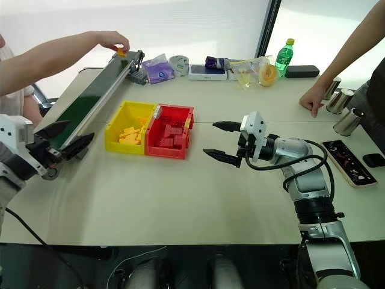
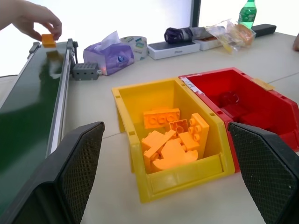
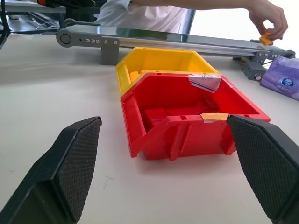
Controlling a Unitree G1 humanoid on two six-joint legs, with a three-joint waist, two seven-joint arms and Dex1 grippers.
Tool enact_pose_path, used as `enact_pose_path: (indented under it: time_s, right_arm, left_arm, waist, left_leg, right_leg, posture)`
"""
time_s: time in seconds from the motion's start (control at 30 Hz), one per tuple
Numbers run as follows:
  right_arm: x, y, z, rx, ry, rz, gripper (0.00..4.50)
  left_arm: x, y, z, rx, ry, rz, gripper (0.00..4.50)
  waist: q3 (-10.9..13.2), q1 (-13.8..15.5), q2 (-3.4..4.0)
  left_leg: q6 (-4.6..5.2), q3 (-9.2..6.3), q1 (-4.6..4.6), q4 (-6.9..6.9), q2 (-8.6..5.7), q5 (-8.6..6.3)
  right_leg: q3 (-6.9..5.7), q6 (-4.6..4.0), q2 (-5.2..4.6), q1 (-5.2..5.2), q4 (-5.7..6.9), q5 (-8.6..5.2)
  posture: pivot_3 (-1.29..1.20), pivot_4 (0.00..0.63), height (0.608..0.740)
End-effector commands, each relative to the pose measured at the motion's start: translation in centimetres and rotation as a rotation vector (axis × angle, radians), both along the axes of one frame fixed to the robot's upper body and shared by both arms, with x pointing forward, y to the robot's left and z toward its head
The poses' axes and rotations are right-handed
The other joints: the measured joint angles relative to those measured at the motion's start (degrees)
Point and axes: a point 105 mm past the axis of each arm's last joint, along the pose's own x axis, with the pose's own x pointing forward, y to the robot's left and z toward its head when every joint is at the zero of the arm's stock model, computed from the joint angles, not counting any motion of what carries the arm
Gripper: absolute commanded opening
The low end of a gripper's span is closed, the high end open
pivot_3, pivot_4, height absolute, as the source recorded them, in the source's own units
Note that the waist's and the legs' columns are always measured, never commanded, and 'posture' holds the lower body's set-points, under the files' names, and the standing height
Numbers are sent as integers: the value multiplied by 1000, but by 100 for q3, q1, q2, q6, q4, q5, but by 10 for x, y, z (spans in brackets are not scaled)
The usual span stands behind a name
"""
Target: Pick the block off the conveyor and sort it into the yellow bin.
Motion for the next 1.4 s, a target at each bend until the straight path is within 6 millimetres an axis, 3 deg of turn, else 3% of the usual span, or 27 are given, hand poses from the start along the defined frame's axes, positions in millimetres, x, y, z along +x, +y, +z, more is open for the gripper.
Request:
enact_pose_path:
  time_s: [0.03, 0.8, 0.93, 1.2, 1.4]
  right_arm:
    - [-4, 1, 16, 6, -62, 13, 4500]
    - [-1, 1, 13, 3, -53, 27, 4500]
    - [-2, 0, 13, 3, -58, 23, 4500]
    - [-3, 2, 12, 16, -58, 26, 4500]
    - [-2, 7, 17, 45, -61, 44, 4500]
  left_arm:
    - [-1, -2, 11, 15, -53, -3, 4455]
    - [-5, 10, 11, 42, -101, 71, 4455]
    - [-27, 42, 23, 6, -235, 246, 4455]
    - [-70, 85, -18, -28, -171, 541, 4455]
    - [-74, 93, -20, -22, -166, 569, 4455]
  waist:
    - [0, 1, 0]
    - [0, 1, 0]
    - [0, -35, 0]
    - [-2, -53, -2]
    - [-3, 7, -5]
  left_leg:
    - [0, 0, 0, 0, 0, 0]
    - [0, 0, 0, 0, 0, 0]
    - [0, 1, 0, -1, 0, 0]
    - [2, 0, 0, 0, 0, -1]
    - [15, -3, 1, 4, -1, -9]
  right_leg:
    - [0, 0, 0, 0, 0, 0]
    - [0, 0, 0, 0, 0, 0]
    - [1, 0, -1, 0, -1, 0]
    - [1, 0, -4, 1, -2, 0]
    - [-1, -2, -6, 6, -2, 0]
  posture:
    - [0, 150, 740]
    - [0, 150, 740]
    - [0, 150, 740]
    - [0, 150, 740]
    - [0, 150, 740]
